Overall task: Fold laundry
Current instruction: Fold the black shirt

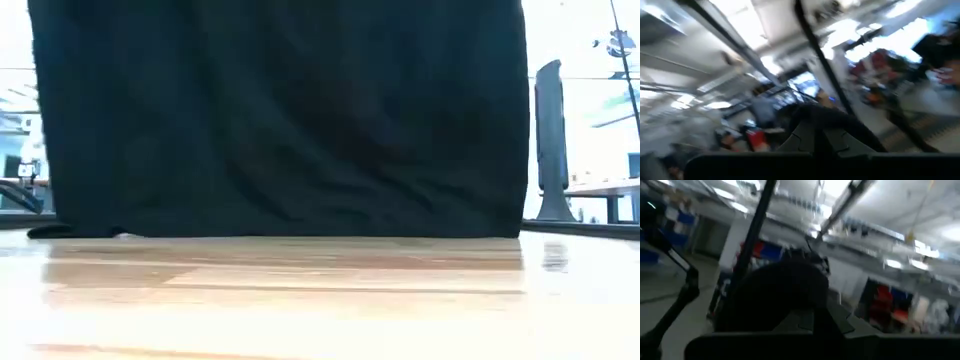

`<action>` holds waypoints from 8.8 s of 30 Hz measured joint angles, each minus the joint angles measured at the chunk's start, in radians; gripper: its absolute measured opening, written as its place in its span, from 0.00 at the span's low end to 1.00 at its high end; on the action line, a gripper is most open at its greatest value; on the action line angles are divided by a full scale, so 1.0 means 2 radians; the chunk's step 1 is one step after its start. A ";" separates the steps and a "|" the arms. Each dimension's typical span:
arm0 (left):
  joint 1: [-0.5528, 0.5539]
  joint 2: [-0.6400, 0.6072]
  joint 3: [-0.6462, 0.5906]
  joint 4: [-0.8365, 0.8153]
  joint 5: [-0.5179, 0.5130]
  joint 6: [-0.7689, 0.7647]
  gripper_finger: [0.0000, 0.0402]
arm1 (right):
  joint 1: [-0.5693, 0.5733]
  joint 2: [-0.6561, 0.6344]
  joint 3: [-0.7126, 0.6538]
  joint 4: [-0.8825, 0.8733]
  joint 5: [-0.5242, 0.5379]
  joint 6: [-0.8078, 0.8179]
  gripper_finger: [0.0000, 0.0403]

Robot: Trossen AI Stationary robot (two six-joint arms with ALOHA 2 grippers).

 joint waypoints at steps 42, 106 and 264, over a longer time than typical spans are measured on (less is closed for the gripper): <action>0.047 0.174 -0.087 -0.694 -0.213 -0.709 0.00 | 0.049 0.150 -0.109 -0.722 0.172 0.851 0.00; 0.221 0.062 -0.292 -0.257 0.203 -0.461 0.25 | -0.188 0.100 -0.353 -0.514 -0.206 0.638 0.45; -0.085 0.237 -0.207 -0.698 0.150 -0.821 0.20 | -0.298 0.487 0.065 -0.034 -0.289 0.452 0.17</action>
